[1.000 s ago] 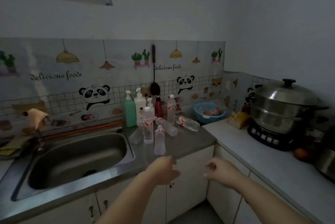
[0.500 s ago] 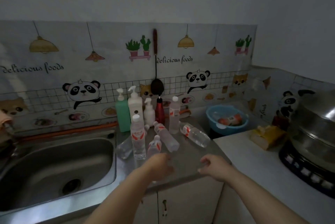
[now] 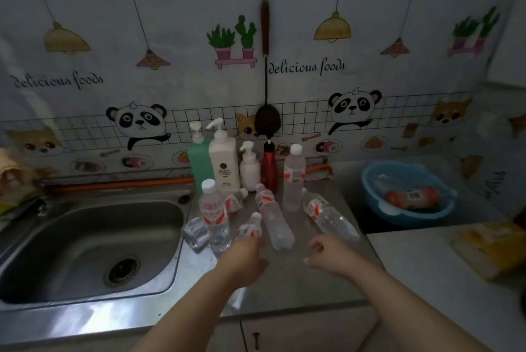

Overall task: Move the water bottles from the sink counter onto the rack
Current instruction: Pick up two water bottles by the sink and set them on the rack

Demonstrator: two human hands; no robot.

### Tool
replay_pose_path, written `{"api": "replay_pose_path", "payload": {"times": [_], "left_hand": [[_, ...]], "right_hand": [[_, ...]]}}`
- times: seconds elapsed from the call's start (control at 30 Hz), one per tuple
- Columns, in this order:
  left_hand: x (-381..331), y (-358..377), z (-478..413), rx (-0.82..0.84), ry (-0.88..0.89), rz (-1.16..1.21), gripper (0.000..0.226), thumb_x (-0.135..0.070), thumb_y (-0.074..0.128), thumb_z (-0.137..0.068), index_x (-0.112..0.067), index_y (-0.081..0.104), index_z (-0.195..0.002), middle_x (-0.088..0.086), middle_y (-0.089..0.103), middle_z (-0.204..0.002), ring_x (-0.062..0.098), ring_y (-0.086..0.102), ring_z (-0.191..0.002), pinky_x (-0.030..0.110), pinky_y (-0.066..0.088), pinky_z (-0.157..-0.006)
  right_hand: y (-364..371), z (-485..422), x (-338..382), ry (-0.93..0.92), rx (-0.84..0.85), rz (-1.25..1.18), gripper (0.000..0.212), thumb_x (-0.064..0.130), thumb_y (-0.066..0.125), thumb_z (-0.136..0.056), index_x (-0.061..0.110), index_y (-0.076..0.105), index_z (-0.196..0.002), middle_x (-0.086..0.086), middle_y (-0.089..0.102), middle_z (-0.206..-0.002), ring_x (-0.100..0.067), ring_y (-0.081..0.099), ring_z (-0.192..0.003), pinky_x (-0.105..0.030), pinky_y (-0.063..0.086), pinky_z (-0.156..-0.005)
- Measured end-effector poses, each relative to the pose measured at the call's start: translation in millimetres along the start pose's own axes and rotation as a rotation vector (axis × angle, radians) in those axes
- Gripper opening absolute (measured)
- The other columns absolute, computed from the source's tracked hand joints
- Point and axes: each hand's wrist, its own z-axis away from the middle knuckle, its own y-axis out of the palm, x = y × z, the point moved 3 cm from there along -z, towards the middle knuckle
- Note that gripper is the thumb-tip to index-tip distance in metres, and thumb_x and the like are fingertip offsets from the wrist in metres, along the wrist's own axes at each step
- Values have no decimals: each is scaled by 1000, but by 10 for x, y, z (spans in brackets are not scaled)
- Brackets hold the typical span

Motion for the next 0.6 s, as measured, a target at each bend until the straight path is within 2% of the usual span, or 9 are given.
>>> {"api": "replay_pose_path", "payload": {"times": [0.23, 0.4, 0.5, 0.6], "left_hand": [[263, 232, -336, -83, -66, 8, 60, -25, 51, -87, -21, 28, -142, 5, 37, -148, 25, 43, -130, 33, 40, -103], [495, 441, -534, -27, -169, -71, 55, -24, 52, -86, -14, 33, -137, 8, 40, -142, 26, 44, -125, 37, 39, -101], [597, 526, -643, -33, -202, -85, 58, -22, 48, -89, -13, 24, -141, 9, 37, -145, 28, 41, -128, 39, 38, -105], [663, 602, -710, -20, -229, -68, 69, -24, 49, -89, -14, 12, -146, 9, 26, -151, 30, 37, -132, 42, 38, -107]], "right_hand": [[34, -527, 138, 18, 47, 56, 42, 28, 68, -79, 16, 57, -118, -2, 59, -105, -19, 60, -103, -34, 50, -95], [104, -927, 295, 53, 93, 94, 49, 27, 67, -79, 18, 53, -126, -5, 56, -127, -20, 55, -114, -31, 46, -98], [175, -1130, 347, 69, 83, 106, 50, 28, 66, -81, 19, 52, -128, -5, 54, -131, -20, 55, -114, -27, 46, -94], [230, -1276, 376, 86, 59, 134, 52, 28, 64, -84, 18, 48, -132, -5, 54, -134, -21, 54, -118, -30, 44, -97]]}}
